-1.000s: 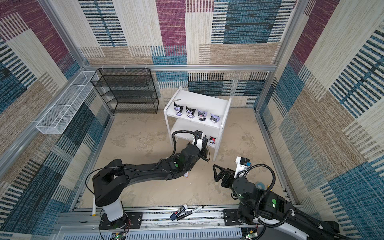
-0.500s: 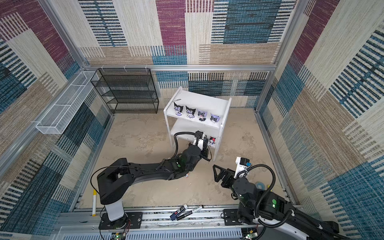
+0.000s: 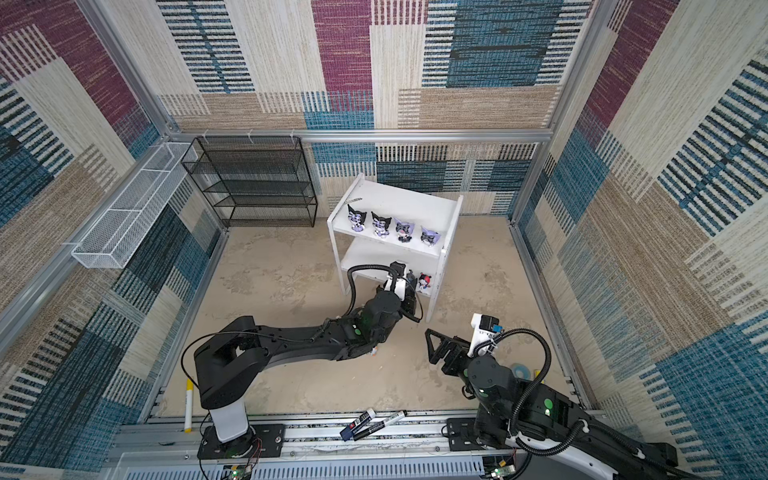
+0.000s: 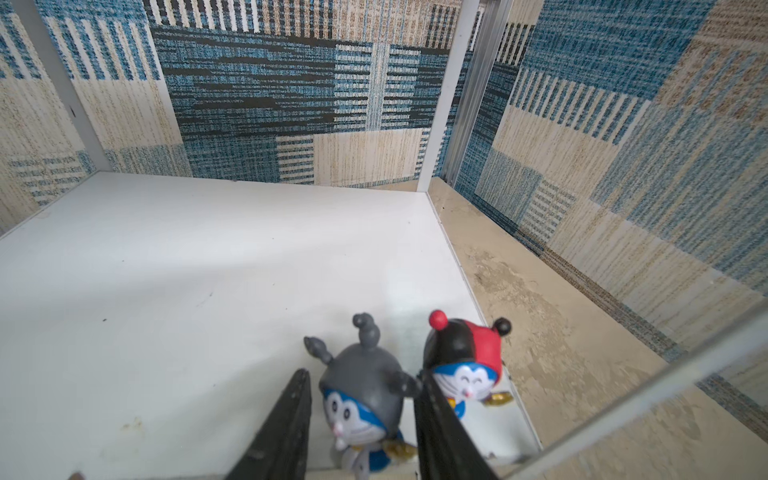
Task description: Place and organize the plastic toys onto the shelf
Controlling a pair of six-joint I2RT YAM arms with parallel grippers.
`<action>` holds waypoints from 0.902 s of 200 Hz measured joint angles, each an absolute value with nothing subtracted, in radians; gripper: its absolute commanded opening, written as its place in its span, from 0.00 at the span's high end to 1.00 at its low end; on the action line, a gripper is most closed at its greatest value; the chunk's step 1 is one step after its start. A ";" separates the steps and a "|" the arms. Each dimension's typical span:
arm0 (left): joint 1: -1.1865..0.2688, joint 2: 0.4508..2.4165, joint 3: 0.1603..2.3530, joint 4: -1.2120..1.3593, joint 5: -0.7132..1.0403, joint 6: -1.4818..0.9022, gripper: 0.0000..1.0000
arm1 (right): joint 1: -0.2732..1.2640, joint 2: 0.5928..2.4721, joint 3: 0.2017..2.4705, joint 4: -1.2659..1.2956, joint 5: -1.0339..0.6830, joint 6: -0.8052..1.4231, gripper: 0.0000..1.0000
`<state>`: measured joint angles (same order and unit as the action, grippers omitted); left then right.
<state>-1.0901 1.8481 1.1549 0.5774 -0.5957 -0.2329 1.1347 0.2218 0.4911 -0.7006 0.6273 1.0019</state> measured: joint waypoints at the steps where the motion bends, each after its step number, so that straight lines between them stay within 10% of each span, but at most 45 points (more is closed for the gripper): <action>1: -1.090 1.847 1.154 0.577 -0.596 -0.233 0.55 | 1.135 0.222 0.491 -0.701 0.627 1.001 0.00; 180: -1.047 1.576 0.954 0.545 -0.567 -0.217 0.28 | 1.135 0.225 0.485 -0.693 0.615 0.982 0.00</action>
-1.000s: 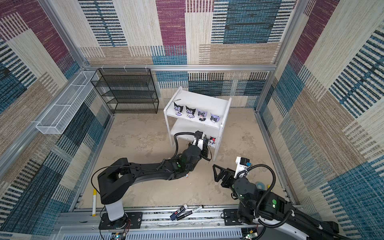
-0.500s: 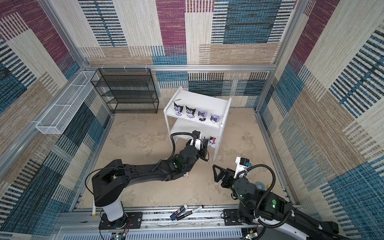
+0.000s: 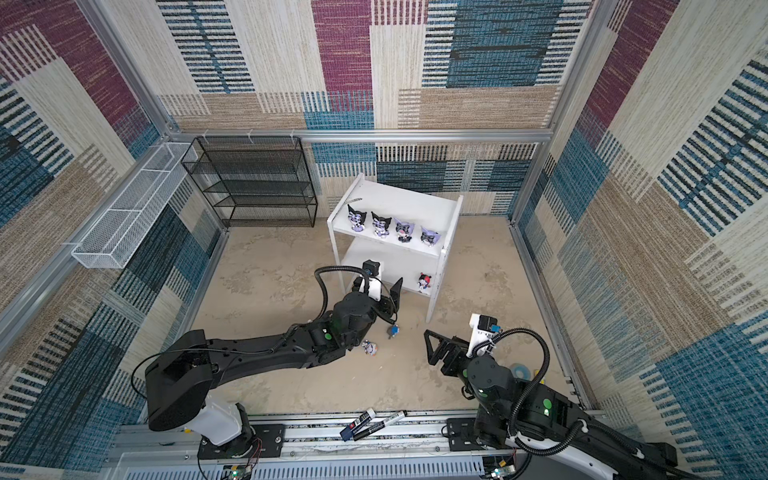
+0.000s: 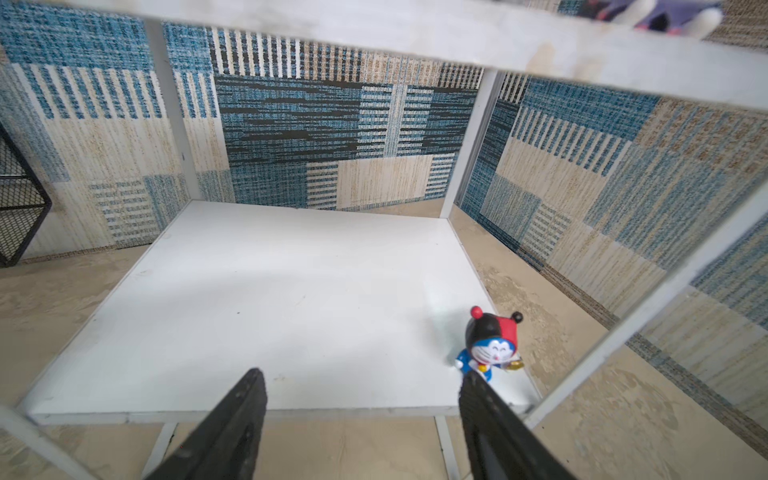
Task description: Place and organize the plastic toys onto the shelf
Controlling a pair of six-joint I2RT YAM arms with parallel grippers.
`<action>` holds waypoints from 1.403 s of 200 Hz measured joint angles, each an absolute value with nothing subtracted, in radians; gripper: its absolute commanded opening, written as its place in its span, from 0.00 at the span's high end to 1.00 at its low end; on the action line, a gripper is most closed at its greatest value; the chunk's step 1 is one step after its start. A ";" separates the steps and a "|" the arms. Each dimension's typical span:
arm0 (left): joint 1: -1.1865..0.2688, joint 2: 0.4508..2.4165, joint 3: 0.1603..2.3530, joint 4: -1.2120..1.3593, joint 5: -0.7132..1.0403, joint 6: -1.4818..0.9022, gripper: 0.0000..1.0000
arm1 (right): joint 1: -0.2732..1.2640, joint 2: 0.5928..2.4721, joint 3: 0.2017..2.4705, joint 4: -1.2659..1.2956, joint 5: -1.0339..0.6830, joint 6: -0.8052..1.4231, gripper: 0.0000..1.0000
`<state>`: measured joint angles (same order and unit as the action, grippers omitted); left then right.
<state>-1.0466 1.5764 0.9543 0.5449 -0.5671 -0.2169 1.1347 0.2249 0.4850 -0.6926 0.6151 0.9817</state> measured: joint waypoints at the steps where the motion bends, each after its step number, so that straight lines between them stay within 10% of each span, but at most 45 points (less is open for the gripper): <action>1: -1.046 1.575 0.952 0.543 -0.567 -0.218 0.28 | 1.135 0.225 0.485 -0.693 0.614 0.982 0.00; 61: -1.036 1.382 0.788 0.380 -0.496 -0.288 0.12 | 1.135 0.332 0.445 -0.633 0.560 0.948 0.05; 148: -0.994 1.159 0.565 0.091 -0.307 -0.443 0.09 | 1.129 0.839 0.314 -0.196 0.311 0.853 0.41; 280: -0.822 1.634 0.614 0.405 0.300 -0.452 0.18 | 1.086 0.869 0.303 -0.060 0.199 0.816 0.52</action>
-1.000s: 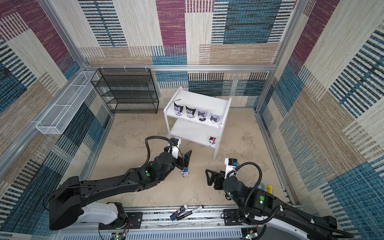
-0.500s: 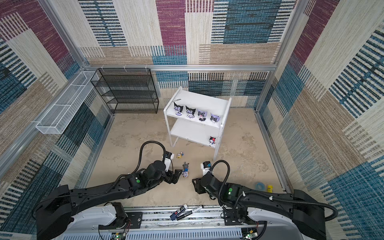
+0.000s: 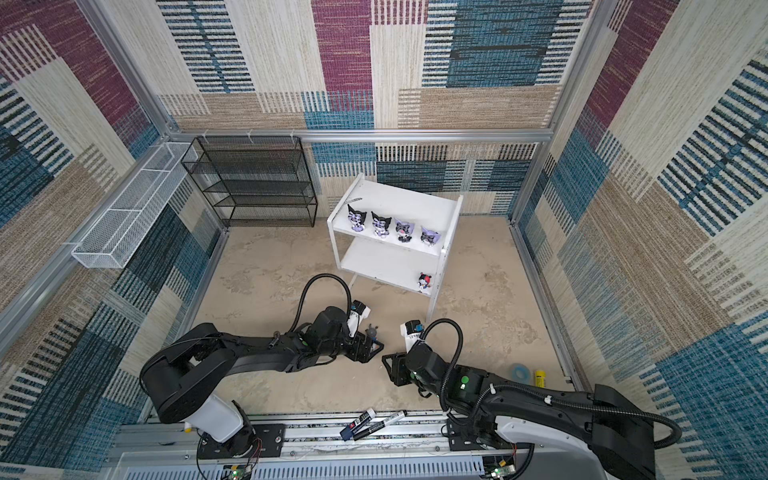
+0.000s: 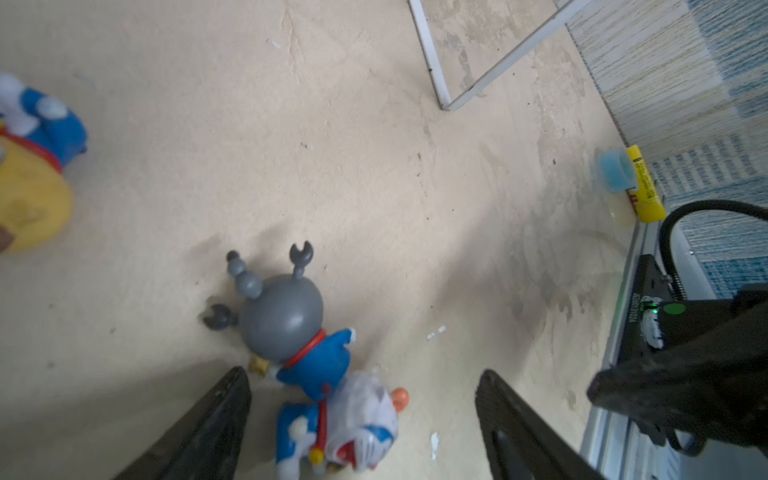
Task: Place and organize the plastic toys onto the shelf
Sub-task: 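Withdraw the left gripper toward the white Doraemon on the floor, then close the left gripper on the white Doraemon near the robot base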
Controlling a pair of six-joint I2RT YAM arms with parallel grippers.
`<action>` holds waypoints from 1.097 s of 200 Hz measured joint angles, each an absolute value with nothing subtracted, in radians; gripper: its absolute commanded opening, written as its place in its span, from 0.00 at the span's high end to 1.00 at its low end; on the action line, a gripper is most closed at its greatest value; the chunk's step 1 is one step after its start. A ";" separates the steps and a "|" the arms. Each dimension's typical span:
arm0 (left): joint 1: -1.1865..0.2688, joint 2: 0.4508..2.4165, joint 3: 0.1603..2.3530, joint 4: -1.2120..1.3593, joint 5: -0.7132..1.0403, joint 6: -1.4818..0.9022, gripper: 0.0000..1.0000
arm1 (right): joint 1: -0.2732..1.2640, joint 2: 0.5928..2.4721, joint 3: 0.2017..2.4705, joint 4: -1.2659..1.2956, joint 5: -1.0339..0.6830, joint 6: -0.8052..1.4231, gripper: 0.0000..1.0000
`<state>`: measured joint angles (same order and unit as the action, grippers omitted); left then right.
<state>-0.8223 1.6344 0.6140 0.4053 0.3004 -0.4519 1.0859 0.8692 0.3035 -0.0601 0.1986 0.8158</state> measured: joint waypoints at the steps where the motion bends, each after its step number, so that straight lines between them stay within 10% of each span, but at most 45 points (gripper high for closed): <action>1: -0.822 1.636 0.615 0.406 0.302 -0.452 0.18 | 1.086 0.865 0.303 -0.063 0.200 0.816 0.52; 97: -0.911 1.579 0.556 0.380 0.361 -0.453 0.22 | 1.067 0.674 0.321 -0.246 0.270 0.825 0.52; 219: -1.037 1.707 0.974 -0.315 -0.011 -0.330 0.34 | 1.067 0.583 0.321 -0.323 0.283 0.811 0.52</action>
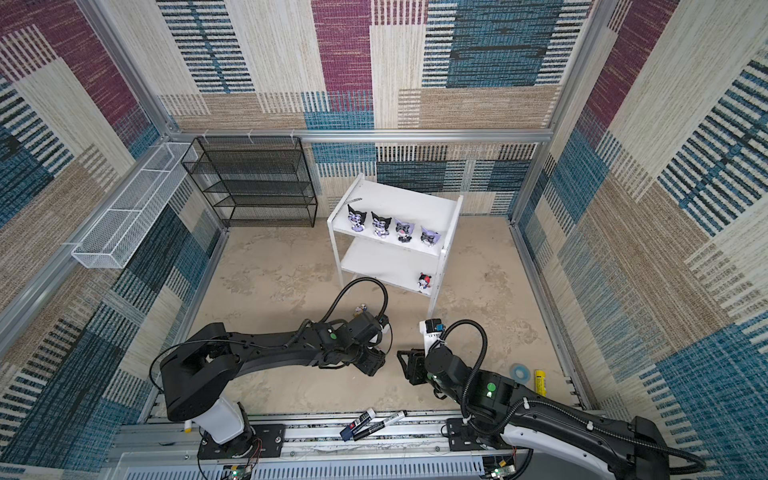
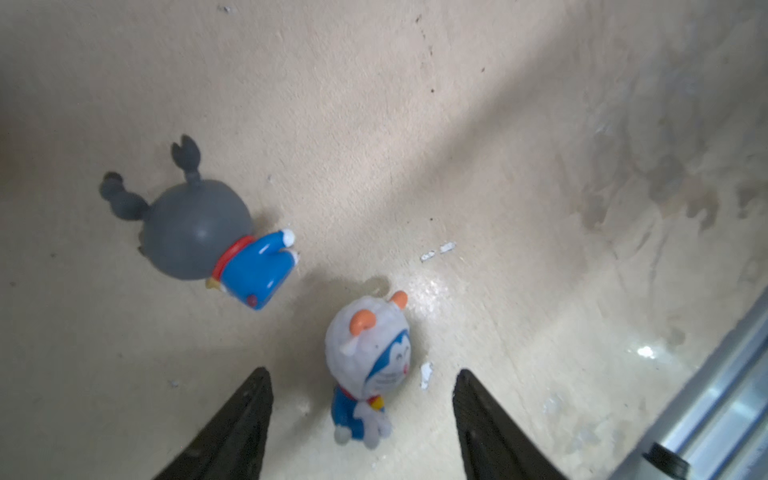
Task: Place and organize the plastic toys onto the shelf
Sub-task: 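Close the left gripper on the white Doraemon near the robot base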
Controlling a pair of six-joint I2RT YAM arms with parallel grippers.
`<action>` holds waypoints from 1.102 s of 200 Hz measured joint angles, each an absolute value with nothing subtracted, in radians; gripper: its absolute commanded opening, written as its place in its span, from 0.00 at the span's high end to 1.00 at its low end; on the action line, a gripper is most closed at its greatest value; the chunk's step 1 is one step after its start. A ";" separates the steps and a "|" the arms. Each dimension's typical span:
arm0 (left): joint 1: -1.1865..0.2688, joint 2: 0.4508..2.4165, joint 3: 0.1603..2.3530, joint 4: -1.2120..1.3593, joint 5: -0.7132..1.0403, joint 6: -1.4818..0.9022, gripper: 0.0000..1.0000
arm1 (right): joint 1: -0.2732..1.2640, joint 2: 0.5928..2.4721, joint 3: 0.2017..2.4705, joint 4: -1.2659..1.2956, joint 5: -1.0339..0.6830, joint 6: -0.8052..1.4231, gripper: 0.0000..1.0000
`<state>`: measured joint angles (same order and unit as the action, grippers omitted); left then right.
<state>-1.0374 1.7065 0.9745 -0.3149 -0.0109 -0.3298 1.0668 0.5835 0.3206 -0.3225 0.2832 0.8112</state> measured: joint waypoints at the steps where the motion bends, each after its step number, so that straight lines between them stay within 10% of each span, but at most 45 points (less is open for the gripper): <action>1: -1.038 1.708 0.977 -0.318 -0.012 -0.328 0.34 | 1.067 0.583 0.321 -0.323 0.284 0.811 0.52; 53: -1.069 1.766 1.058 -0.434 -0.076 -0.285 0.41 | 1.067 0.529 0.323 -0.387 0.307 0.811 0.48; 118: -1.075 1.811 1.136 -0.467 -0.098 -0.255 0.47 | 1.066 0.537 0.341 -0.445 0.302 0.830 0.19; 220: -1.075 1.863 1.216 -0.520 -0.098 -0.233 0.66 | 1.067 0.537 0.341 -0.468 0.294 0.841 0.16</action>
<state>-1.0752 1.8629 1.2156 -0.5201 -0.0978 -0.2333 1.0668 0.5365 0.3412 -0.4679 0.2943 0.8410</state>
